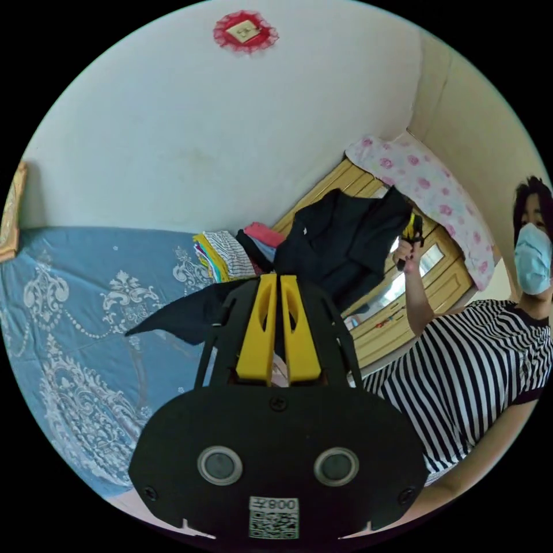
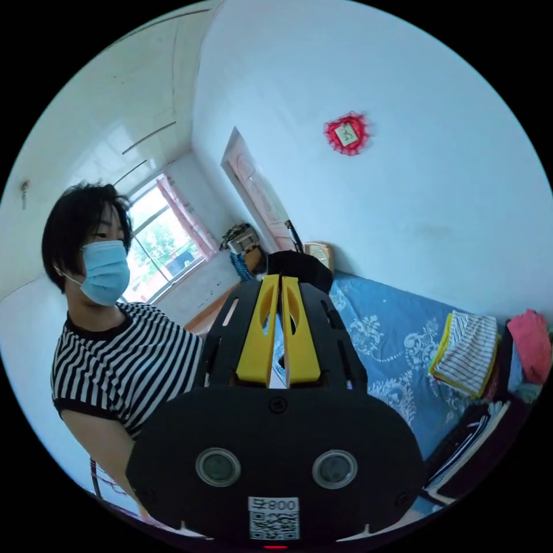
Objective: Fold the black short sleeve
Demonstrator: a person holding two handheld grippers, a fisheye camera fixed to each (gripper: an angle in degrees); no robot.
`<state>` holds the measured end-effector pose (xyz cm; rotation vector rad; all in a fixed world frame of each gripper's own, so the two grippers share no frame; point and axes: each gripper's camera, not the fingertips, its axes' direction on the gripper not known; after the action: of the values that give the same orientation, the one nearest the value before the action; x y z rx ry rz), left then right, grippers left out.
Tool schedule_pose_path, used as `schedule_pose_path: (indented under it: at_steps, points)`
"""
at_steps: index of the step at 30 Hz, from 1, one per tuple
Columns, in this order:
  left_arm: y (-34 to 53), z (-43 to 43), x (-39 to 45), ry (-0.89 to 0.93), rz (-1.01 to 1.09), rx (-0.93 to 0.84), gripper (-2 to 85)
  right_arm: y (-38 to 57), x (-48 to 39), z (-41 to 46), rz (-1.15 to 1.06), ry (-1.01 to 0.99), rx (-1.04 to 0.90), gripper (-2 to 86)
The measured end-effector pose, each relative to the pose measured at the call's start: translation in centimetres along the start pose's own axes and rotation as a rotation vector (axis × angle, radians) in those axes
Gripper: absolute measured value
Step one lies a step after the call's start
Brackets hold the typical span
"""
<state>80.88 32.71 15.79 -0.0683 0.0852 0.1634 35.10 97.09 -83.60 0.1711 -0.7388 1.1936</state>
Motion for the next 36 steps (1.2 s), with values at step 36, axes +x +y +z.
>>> schedule_pose_path:
  at_steps: [36]
  points:
    - [0.1, 5.0, -17.3, -0.511, -0.345, -0.264, 1.1, -5.3, 46.0, 41.9, 0.682, 0.325, -0.426, 0.5]
